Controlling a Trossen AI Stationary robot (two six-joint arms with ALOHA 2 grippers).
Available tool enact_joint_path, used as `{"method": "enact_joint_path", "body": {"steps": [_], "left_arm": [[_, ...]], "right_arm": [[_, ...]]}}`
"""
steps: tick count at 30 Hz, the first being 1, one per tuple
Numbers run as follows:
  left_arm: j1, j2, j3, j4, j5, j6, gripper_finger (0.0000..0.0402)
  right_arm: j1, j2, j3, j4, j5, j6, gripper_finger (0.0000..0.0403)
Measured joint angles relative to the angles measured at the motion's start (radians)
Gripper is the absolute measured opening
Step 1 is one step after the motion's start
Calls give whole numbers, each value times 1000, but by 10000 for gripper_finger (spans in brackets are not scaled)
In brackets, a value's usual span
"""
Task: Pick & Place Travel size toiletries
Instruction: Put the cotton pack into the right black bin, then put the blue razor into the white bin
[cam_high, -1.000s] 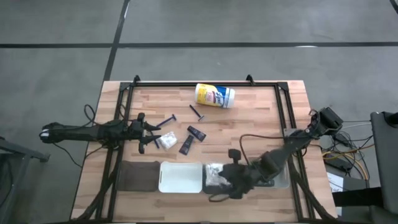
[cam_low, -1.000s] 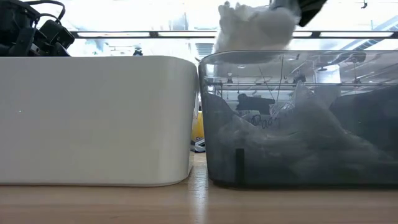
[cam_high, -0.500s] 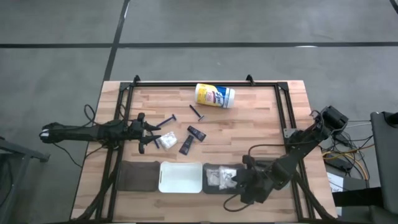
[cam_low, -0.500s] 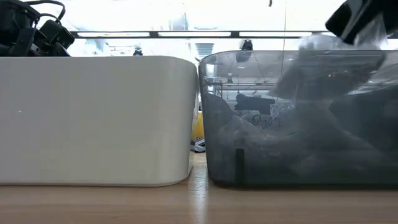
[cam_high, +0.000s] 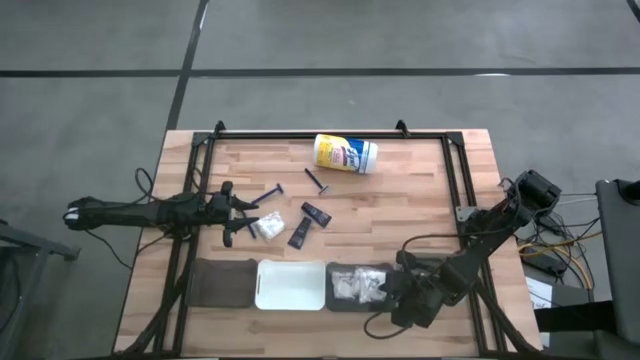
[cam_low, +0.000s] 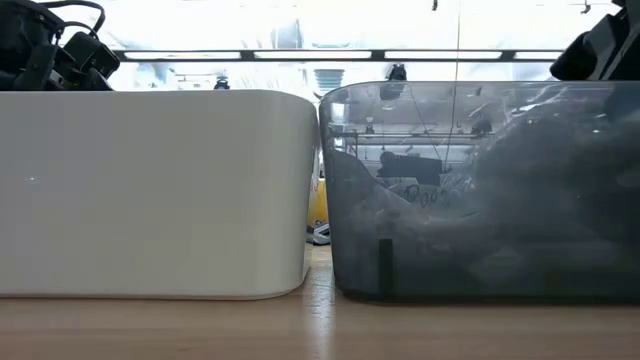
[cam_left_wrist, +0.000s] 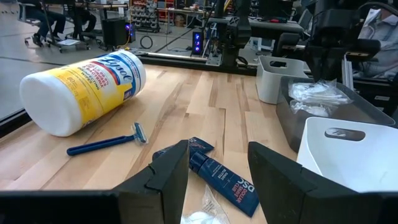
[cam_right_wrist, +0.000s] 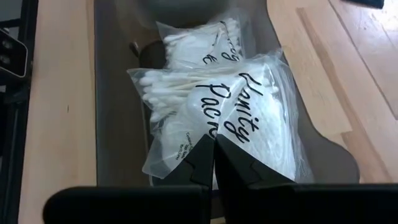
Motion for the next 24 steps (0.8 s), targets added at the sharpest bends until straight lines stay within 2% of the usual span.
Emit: {"method": "enact_joint_path", "body": {"steps": [6, 10, 24], "left_arm": [[0, 0, 0, 0, 0, 0, 171], [0, 0, 0, 0, 0, 0, 171], [0, 0, 0, 0, 0, 0, 171]], "right_arm": [[0, 0, -4, -13, -59, 44, 11], [0, 0, -7, -14, -73, 73, 32], [-1, 1, -7, -5, -80, 93, 199]]}}
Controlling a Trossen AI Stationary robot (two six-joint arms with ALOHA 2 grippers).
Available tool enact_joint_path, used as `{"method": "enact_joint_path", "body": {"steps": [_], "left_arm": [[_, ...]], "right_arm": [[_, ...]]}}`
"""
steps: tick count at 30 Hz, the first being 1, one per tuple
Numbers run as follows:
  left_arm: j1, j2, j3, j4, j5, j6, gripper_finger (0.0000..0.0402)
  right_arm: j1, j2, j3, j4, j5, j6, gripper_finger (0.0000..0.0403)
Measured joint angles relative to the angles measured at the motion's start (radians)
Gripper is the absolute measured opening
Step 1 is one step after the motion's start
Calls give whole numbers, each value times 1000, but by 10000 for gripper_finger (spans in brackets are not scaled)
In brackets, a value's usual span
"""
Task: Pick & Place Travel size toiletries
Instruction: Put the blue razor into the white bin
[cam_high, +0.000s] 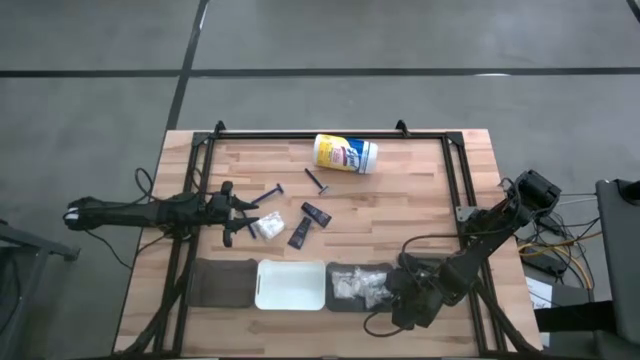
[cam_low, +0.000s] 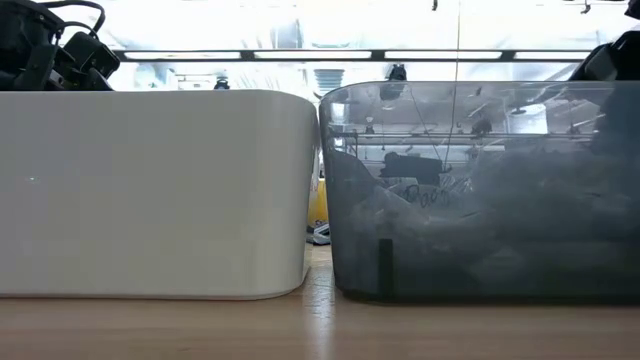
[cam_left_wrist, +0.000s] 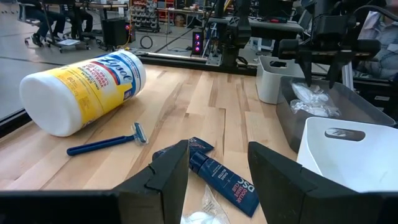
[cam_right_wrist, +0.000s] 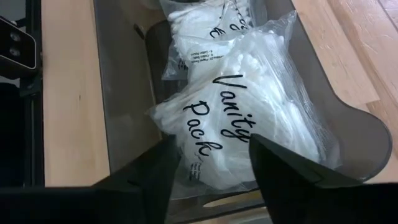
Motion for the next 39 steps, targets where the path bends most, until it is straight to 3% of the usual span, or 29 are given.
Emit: {"method": "enact_joint_path", "body": {"steps": [9, 14, 19, 23, 30, 39], "left_arm": [[0, 0, 0, 0, 0, 0, 171], [0, 0, 0, 0, 0, 0, 171], [0, 0, 0, 0, 0, 0, 171], [0, 0, 0, 0, 0, 0, 171], [0, 0, 0, 0, 0, 0, 171], [0, 0, 0, 0, 0, 0, 171]], "right_arm": [[-34, 0, 24, 7, 4, -77, 266], [-104, 0, 56, 58, 9, -302, 291], [-161, -22, 37, 263, 9, -571, 311], [-199, -51, -4, 340, 1, -675, 324], [-306, -140, -161, 552, -91, -836, 338], [-441, -415, -454, 717, -147, -901, 337]]}}
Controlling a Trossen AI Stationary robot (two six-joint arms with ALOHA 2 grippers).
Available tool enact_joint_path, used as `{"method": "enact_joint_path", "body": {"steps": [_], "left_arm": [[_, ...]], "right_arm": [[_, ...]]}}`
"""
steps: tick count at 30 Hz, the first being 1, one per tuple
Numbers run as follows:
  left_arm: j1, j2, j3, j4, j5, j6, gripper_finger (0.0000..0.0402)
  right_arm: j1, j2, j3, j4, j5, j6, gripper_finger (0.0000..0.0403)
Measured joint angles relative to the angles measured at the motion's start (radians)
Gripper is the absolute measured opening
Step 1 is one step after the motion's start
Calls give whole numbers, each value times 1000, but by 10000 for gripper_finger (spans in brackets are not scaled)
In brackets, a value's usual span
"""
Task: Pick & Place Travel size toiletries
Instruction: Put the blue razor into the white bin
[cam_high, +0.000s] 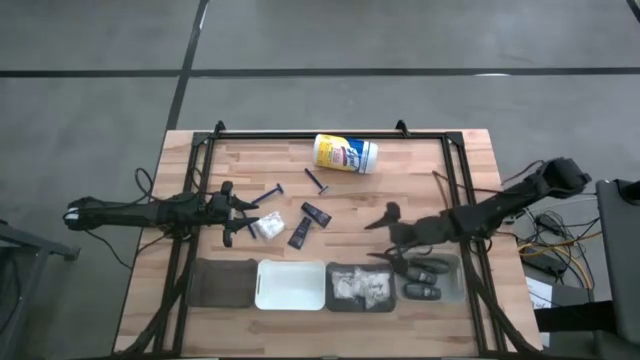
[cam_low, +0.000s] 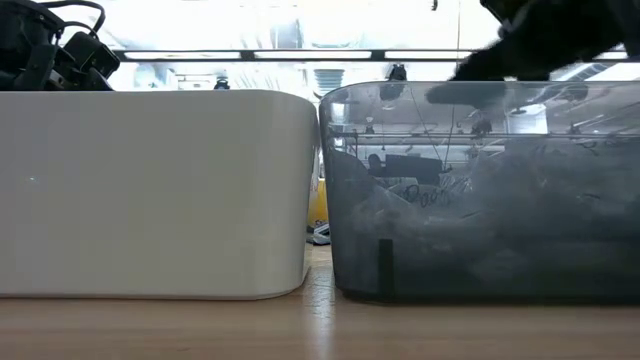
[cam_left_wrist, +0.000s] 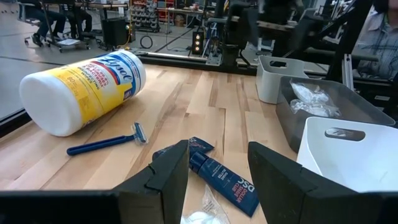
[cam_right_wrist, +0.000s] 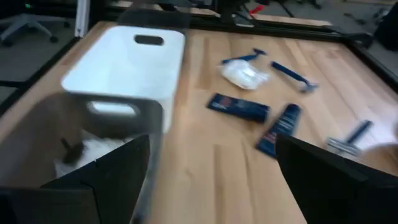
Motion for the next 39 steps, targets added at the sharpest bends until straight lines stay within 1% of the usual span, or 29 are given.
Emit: {"method": "enact_joint_path", "body": {"steps": [5, 8, 11, 15, 17, 19, 25, 27, 29, 33, 35, 39], "left_arm": [[0, 0, 0, 0, 0, 0, 171], [0, 0, 0, 0, 0, 0, 171], [0, 0, 0, 0, 0, 0, 171], [0, 0, 0, 0, 0, 0, 171], [0, 0, 0, 0, 0, 0, 171], [0, 0, 0, 0, 0, 0, 171], [0, 0, 0, 0, 0, 0, 171], [0, 0, 0, 0, 0, 0, 171], [0, 0, 0, 0, 0, 0, 171], [0, 0, 0, 0, 0, 0, 171], [0, 0, 0, 0, 0, 0, 171], [0, 0, 0, 0, 0, 0, 171]], "right_arm": [[-32, -151, -134, 7, 0, -38, 317], [-40, -235, -214, 89, 4, -30, 304], [-40, -310, -296, 165, 34, -30, 293], [-40, -414, -379, 198, 49, -75, 279], [-40, -466, -416, 211, 49, -61, 273], [-40, -523, -452, 208, 49, -12, 266], [-39, -693, -452, 35, 44, 76, 250], [-37, -744, -452, -10, 48, 76, 246], [-38, -785, -452, -14, 43, 52, 242], [-37, -860, -452, -15, -73, -37, 234], [-37, -895, -452, -17, -109, -73, 230], [-38, -963, -452, -60, -112, -119, 224]]}}
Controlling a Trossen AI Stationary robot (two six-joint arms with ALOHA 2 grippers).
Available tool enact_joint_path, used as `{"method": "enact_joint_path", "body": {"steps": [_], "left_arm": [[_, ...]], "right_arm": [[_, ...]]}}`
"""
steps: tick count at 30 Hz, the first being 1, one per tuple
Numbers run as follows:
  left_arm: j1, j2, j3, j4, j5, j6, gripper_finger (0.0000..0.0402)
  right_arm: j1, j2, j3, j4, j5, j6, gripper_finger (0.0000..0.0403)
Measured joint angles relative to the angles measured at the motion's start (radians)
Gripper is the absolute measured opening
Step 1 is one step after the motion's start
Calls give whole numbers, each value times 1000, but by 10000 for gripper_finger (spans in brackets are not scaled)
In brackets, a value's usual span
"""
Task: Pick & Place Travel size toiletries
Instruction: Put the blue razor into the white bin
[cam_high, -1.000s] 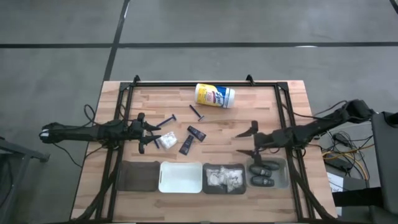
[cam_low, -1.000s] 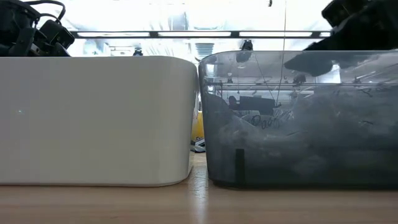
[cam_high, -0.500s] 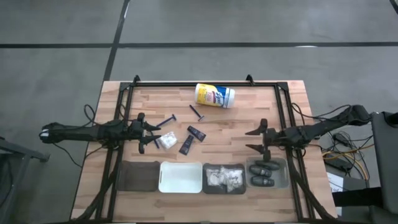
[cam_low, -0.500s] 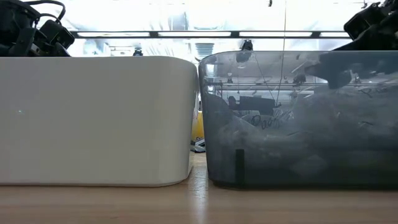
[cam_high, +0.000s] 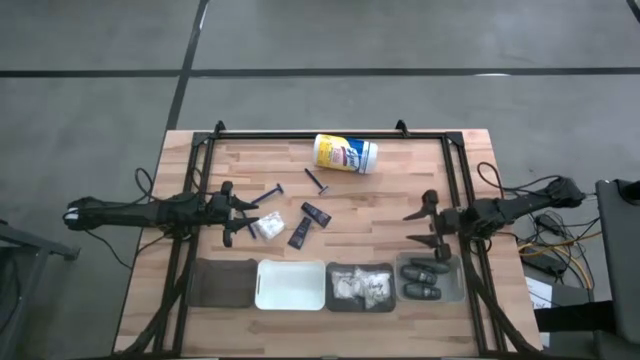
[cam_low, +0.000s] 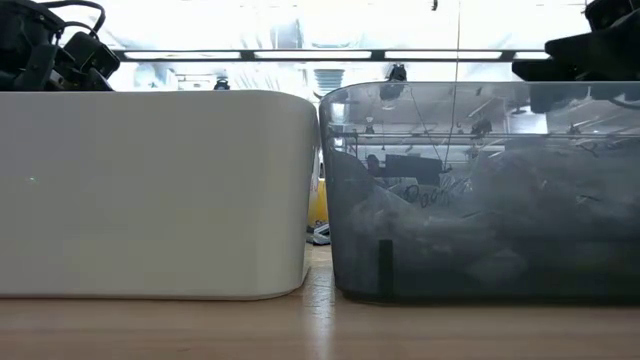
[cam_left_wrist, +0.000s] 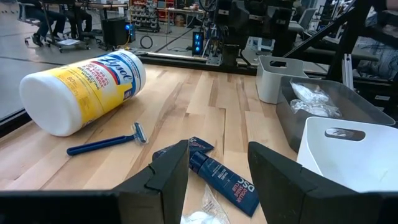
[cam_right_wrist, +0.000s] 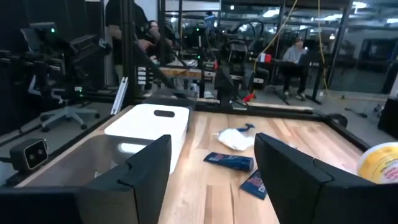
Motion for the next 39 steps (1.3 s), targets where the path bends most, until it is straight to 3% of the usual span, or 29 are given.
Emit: {"method": "enact_joint_path", "body": {"steps": [11, 22, 29, 35, 39], "left_arm": [[0, 0, 0, 0, 0, 0, 171], [0, 0, 0, 0, 0, 0, 171], [0, 0, 0, 0, 0, 0, 171], [0, 0, 0, 0, 0, 0, 171], [0, 0, 0, 0, 0, 0, 171]], "right_arm": [[0, -180, 0, -116, 5, -63, 249], [-63, -181, 1, -108, -18, -102, 274], [-177, -180, 1, -102, -154, -98, 252], [-238, -180, 6, -117, -180, -73, 228], [-240, -180, 60, -234, -180, -69, 220]]}}
